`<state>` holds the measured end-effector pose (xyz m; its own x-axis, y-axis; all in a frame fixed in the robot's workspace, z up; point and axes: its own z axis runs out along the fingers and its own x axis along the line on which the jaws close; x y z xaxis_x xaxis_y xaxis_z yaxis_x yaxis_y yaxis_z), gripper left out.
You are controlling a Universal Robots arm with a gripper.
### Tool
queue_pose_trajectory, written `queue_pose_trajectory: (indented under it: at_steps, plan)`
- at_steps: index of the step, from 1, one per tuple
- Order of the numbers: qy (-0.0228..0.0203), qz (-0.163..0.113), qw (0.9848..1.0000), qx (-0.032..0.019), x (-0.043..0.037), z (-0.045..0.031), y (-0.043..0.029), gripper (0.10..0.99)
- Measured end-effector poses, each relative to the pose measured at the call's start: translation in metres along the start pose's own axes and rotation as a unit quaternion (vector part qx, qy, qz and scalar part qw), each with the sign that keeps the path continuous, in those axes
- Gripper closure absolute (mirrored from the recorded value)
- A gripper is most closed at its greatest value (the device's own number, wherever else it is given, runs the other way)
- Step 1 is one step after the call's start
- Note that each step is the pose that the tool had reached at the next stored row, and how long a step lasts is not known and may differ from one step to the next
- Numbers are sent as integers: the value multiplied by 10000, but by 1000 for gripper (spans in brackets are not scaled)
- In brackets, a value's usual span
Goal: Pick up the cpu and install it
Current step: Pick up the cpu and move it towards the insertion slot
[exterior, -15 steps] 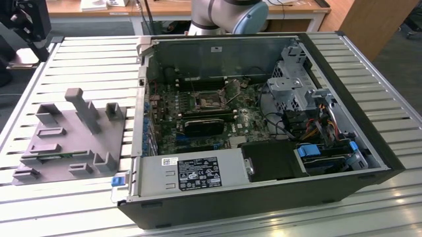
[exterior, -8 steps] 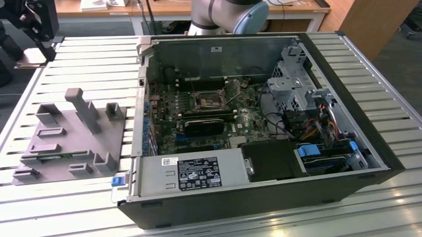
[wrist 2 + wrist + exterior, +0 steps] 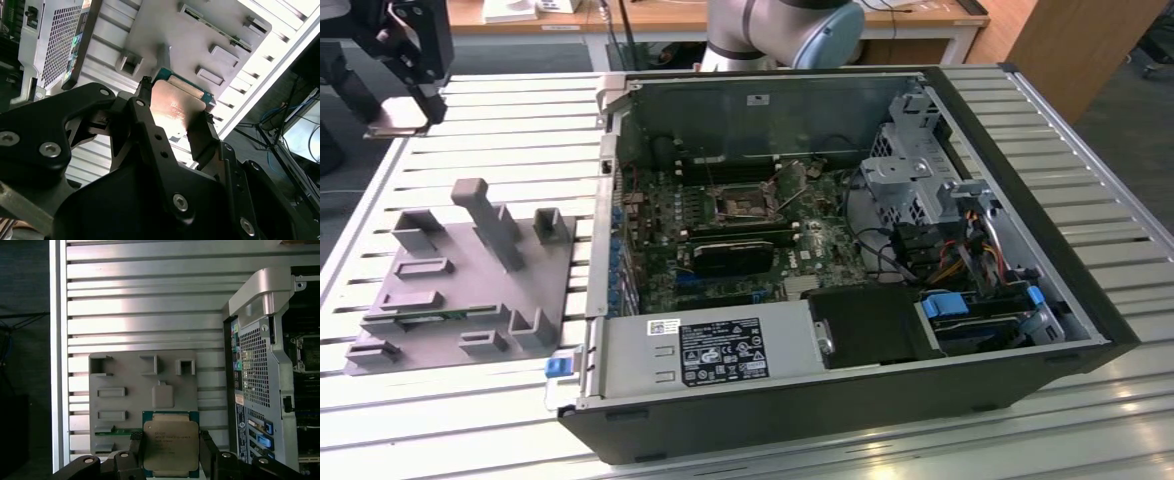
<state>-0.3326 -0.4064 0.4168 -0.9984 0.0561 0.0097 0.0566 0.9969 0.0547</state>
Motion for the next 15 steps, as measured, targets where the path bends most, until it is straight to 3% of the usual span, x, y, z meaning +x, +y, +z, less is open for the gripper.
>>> queue_pose_trajectory:
  at_steps: [15]
  plan:
    - [0, 0, 10000, 0, -178, -1, 10, 549]
